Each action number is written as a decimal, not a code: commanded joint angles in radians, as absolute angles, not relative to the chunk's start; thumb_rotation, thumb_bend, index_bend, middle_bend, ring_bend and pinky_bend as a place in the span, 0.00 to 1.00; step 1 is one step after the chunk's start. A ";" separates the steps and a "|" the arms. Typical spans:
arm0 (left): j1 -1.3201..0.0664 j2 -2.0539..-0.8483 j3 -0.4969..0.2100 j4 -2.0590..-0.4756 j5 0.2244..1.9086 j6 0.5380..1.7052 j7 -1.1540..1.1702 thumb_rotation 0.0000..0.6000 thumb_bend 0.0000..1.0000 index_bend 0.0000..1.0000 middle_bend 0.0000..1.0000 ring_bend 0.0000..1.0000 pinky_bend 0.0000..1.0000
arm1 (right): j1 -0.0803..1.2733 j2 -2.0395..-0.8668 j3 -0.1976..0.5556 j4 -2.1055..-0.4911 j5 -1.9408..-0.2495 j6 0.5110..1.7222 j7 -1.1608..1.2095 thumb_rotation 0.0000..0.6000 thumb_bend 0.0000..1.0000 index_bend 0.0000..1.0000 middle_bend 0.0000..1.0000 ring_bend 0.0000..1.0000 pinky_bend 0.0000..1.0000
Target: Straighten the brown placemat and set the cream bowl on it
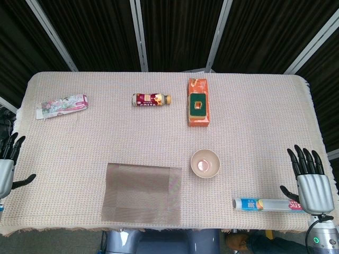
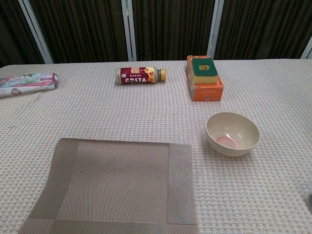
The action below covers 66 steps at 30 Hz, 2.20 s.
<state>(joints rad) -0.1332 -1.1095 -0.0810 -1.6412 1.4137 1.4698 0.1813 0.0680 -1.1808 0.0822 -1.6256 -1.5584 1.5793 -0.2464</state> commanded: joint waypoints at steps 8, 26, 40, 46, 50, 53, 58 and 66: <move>-0.136 -1.103 -0.090 -1.643 1.406 1.464 0.163 1.00 0.00 0.00 0.00 0.00 0.00 | 0.101 -1.158 0.048 -1.691 -1.576 1.484 -0.211 1.00 0.00 0.00 0.00 0.00 0.00; -0.147 -1.139 -0.095 -1.618 1.409 1.466 0.209 1.00 0.00 0.00 0.00 0.00 0.00 | 0.447 -1.296 0.066 -1.702 -1.593 0.962 -0.347 1.00 0.00 0.17 0.00 0.00 0.00; -0.154 -1.139 -0.103 -1.615 1.378 1.442 0.206 1.00 0.00 0.00 0.00 0.00 0.00 | 0.488 -1.415 0.084 -1.564 -1.493 0.927 -0.449 1.00 0.07 0.24 0.00 0.00 0.00; -0.153 -1.138 -0.099 -1.621 1.385 1.445 0.208 1.00 0.00 0.00 0.00 0.00 0.00 | 0.493 -1.439 0.074 -1.528 -1.468 0.930 -0.432 1.00 0.26 0.41 0.00 0.00 0.00; -0.151 -1.136 -0.096 -1.625 1.390 1.449 0.205 1.00 0.00 0.00 0.00 0.00 0.00 | 0.497 -1.475 0.068 -1.481 -1.490 0.958 -0.388 1.00 0.36 0.59 0.00 0.00 0.00; -0.150 -1.135 -0.096 -1.625 1.391 1.451 0.202 1.00 0.00 0.00 0.00 0.00 0.00 | 0.494 -1.495 0.068 -1.448 -1.520 1.001 -0.334 1.00 0.42 0.66 0.01 0.00 0.00; -0.150 -1.131 -0.097 -1.625 1.390 1.449 0.191 1.00 0.00 0.00 0.00 0.00 0.00 | 0.484 -1.512 0.076 -1.384 -1.566 1.094 -0.218 1.00 0.43 0.68 0.05 0.00 0.00; -0.148 -1.127 -0.093 -1.632 1.400 1.451 0.184 1.00 0.00 0.00 0.00 0.00 0.00 | 0.463 -1.469 0.132 -1.339 -1.531 1.185 -0.149 1.00 0.43 0.69 0.08 0.00 0.00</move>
